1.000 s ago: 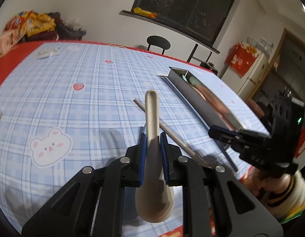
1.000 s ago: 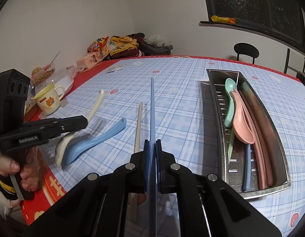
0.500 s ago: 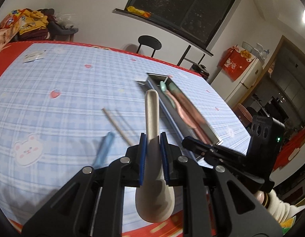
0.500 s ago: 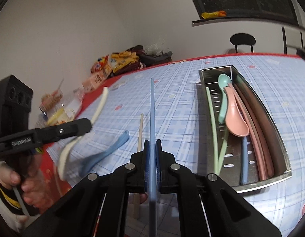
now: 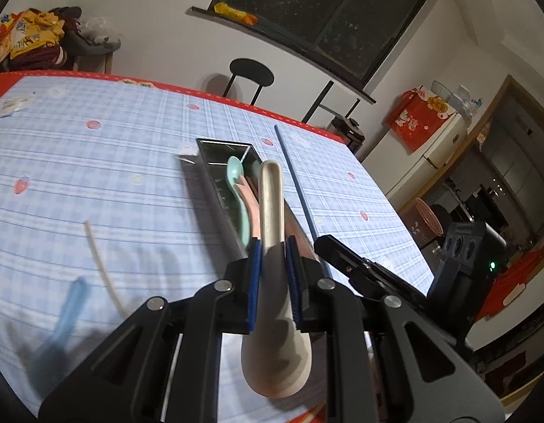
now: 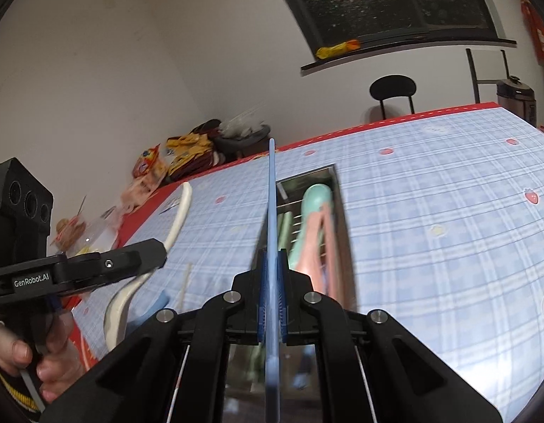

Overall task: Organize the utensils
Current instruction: 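Carry the beige spoon with the left tool while the right tool carries the chopstick into the tray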

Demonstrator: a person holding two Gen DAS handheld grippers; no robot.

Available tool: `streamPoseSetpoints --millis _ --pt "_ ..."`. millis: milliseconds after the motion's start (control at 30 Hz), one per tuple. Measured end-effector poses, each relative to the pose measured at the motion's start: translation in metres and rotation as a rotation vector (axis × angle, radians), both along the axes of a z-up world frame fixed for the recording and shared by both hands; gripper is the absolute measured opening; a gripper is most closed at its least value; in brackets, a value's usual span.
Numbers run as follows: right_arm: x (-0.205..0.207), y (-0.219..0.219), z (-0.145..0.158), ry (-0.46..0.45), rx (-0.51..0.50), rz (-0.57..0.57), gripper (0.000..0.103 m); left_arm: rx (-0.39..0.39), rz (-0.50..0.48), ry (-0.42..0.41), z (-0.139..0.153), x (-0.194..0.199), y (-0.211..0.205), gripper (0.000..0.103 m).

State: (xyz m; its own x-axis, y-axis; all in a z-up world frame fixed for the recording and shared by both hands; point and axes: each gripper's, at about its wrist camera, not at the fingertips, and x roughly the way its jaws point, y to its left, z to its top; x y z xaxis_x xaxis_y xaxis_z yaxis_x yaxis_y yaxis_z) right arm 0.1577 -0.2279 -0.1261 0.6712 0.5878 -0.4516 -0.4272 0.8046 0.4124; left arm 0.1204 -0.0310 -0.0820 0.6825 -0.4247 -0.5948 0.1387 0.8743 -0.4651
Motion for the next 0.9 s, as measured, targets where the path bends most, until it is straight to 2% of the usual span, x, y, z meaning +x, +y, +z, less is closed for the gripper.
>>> streamPoseSetpoints --millis 233,400,600,700,900 --pt "0.018 -0.021 -0.018 0.064 0.056 -0.007 0.006 -0.023 0.027 0.04 -0.016 0.04 -0.027 0.018" --pt "0.022 -0.02 -0.021 0.083 0.064 0.008 0.006 -0.038 0.066 0.065 -0.027 0.063 -0.033 0.018" --pt "0.032 -0.019 -0.026 0.113 0.06 -0.004 0.006 -0.035 0.104 0.076 -0.038 0.075 -0.034 0.018" --pt "0.041 -0.02 -0.029 0.136 0.075 -0.012 0.006 -0.007 0.107 0.066 -0.04 0.077 -0.038 0.018" --pt "0.05 -0.025 -0.036 0.179 0.102 -0.012 0.007 -0.004 0.111 0.088 -0.048 0.085 -0.04 0.018"
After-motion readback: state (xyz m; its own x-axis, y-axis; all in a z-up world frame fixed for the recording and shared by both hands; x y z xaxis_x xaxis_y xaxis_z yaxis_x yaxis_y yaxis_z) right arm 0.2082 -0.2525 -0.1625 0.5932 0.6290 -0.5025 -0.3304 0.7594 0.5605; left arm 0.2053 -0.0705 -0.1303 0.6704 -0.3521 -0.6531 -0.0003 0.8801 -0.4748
